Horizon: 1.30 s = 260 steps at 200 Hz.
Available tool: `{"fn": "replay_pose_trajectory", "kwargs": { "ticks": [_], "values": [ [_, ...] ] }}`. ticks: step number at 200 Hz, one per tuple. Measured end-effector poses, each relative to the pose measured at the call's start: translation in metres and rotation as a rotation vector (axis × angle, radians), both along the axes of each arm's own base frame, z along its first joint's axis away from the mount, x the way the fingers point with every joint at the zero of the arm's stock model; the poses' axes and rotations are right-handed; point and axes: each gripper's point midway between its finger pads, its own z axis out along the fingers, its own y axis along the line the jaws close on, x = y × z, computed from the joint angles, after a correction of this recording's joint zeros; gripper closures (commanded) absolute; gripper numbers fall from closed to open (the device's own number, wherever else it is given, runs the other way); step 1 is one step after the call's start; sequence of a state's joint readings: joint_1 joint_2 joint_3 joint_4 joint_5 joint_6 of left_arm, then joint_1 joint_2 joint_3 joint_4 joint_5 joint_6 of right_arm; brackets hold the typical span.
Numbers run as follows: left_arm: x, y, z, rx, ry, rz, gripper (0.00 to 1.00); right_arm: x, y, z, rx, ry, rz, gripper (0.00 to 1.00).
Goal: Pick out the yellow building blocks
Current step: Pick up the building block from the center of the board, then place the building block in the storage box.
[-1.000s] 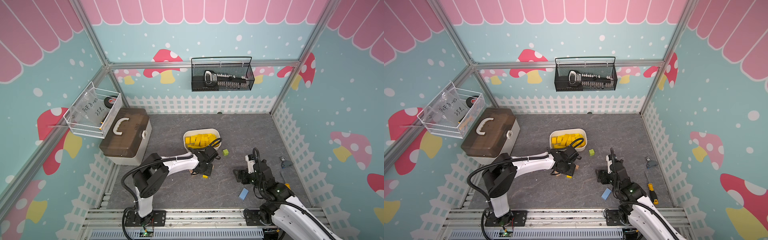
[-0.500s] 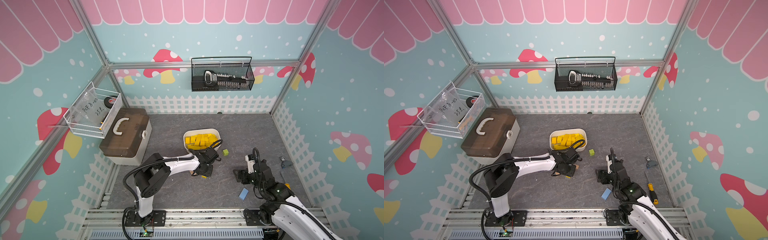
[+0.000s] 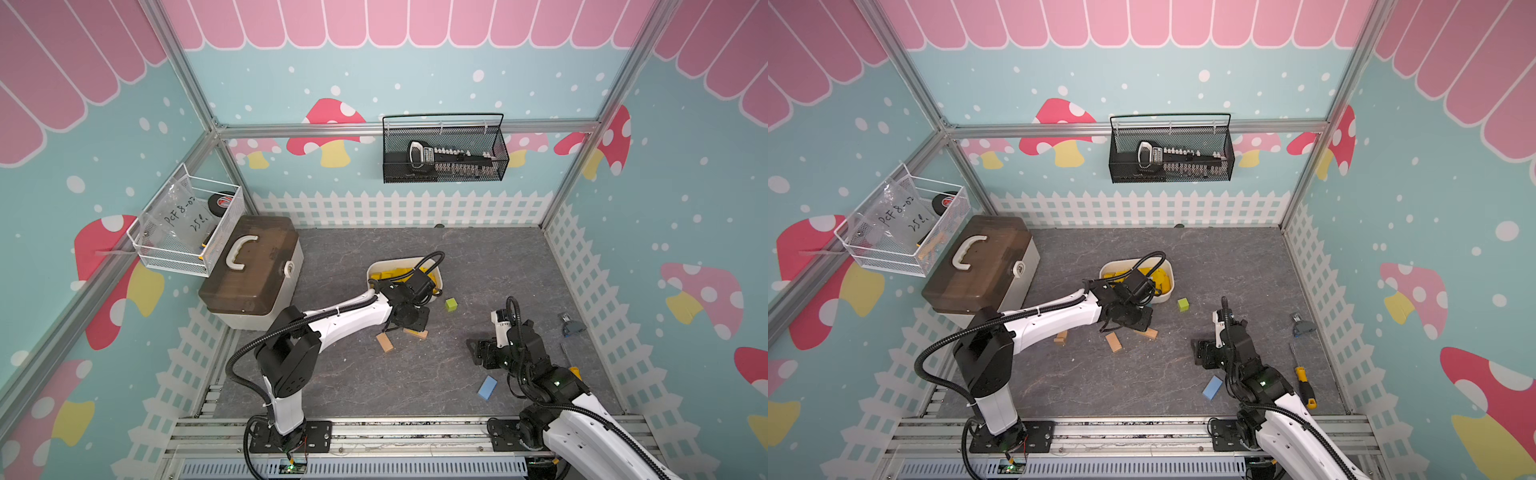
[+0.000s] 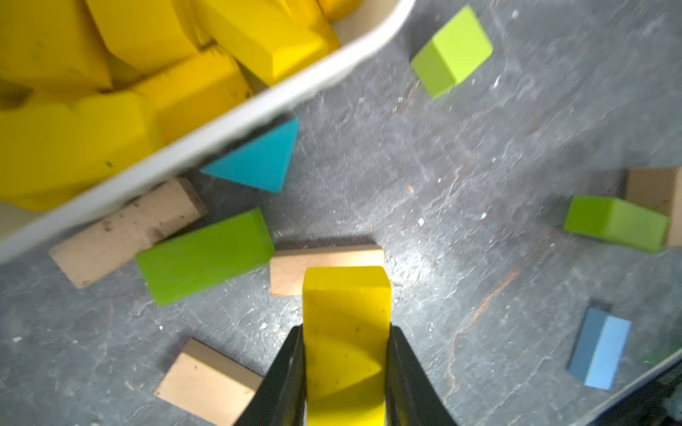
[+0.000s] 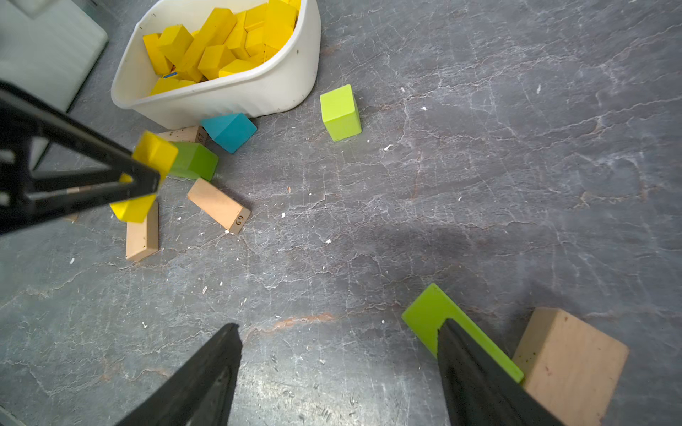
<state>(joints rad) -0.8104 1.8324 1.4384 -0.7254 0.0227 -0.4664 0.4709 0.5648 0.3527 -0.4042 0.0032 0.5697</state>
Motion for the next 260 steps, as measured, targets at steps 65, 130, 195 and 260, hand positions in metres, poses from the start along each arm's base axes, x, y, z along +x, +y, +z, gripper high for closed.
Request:
{"fn": "replay_pose_trajectory", "kwargs": {
  "ticks": [65, 130, 195, 260],
  "values": [
    [0.094, 0.007, 0.073, -0.187, -0.083, 0.134, 0.67, 0.0, 0.0, -0.003, -0.005, 0.011, 0.0, 0.17],
    [0.137, -0.017, 0.02, -0.168, 0.025, 0.158, 0.68, 0.0, 0.0, -0.004, -0.009, 0.017, 0.0, 0.16],
    [0.155, -0.014, -0.004, -0.154, 0.072, 0.196, 0.68, 0.0, 0.0, -0.006, -0.013, 0.025, 0.001, 0.17],
    [0.161, -0.005, -0.021, -0.129, 0.097, 0.219, 0.65, 0.0, 0.001, -0.006, -0.011, 0.026, 0.004, 0.17]
  ]
}}
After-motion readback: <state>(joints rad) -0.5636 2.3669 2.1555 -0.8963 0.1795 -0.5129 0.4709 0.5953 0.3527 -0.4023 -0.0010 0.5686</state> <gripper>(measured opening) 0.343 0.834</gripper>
